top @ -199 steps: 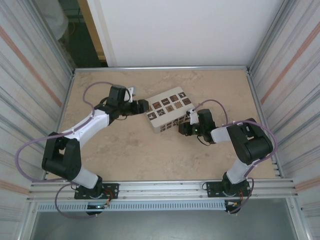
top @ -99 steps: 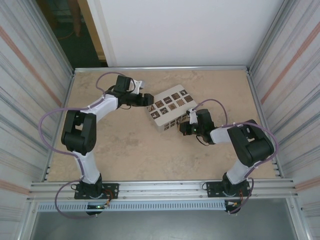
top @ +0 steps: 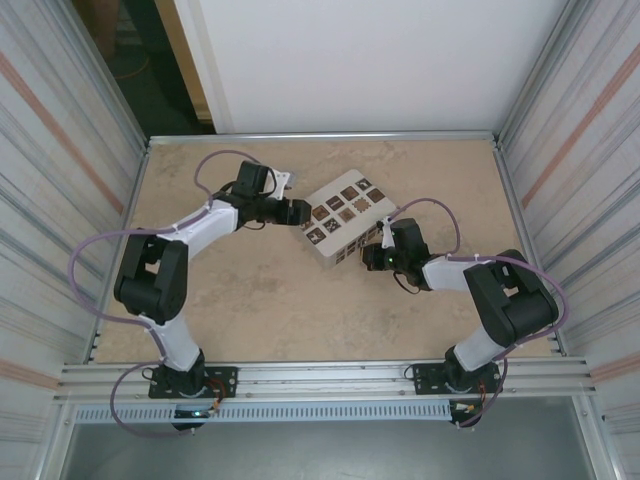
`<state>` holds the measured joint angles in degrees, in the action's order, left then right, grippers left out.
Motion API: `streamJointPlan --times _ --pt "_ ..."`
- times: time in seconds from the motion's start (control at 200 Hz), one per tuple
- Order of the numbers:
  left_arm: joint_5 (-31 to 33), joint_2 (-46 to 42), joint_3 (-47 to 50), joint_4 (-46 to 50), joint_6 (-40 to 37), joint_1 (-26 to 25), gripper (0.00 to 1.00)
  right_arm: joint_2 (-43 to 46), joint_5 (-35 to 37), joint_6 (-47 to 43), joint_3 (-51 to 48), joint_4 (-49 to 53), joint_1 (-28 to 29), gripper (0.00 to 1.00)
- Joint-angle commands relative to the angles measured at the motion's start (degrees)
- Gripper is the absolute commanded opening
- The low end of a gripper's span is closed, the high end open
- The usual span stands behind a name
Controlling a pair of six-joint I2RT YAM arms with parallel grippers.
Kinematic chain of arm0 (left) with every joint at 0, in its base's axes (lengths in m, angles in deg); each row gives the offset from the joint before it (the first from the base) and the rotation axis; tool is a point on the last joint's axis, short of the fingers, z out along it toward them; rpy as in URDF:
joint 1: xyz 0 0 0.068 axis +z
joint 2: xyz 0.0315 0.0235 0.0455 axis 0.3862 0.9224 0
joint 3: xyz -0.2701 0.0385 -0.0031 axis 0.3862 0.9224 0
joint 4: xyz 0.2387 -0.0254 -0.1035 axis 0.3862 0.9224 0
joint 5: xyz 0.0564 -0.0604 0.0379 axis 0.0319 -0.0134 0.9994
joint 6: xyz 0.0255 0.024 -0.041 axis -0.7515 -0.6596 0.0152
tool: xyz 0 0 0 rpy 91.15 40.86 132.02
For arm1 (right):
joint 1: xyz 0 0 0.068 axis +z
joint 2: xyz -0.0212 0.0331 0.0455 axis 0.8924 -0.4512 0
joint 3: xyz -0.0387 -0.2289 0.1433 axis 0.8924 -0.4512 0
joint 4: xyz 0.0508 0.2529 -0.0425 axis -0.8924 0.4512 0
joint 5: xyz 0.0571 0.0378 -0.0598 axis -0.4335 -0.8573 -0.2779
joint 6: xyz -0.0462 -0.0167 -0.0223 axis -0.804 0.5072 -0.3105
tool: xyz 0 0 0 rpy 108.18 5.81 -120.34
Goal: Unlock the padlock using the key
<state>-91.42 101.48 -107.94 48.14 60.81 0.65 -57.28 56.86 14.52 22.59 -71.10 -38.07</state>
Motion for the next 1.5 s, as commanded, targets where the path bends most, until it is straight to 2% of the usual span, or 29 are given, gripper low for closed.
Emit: streamJointPlan --times 0.0,0.331,0.561,0.932,1.147,1.498 --pt "4.33 -2.58 -1.0 4.64 -1.19 -0.14 0.7 1.47 1.1 0.68 -0.34 0.77 0.61 0.0" --pt "12.25 4.8 -10.99 9.68 -6.8 -0.87 0.74 1.85 2.77 1.56 -0.58 1.18 1.0 0.0" --pt "9.7 13.14 -17.91 14.69 -9.75 -1.7 0.75 1.83 2.69 4.23 0.26 2.8 0.91 0.0" --pt "15.64 8.99 -8.69 13.21 -9.59 -5.07 0.73 3.05 3.74 11.28 1.64 6.5 0.14 0.0" --pt "18.2 5.16 -2.91 11.36 -9.33 -5.97 0.73 3.94 5.49 11.53 2.7 9.1 -0.76 0.0" --pt "21.73 3.69 0.09 10.51 -11.72 -8.16 0.73 2.98 2.79 10.85 6.09 11.05 -2.82 0.0"
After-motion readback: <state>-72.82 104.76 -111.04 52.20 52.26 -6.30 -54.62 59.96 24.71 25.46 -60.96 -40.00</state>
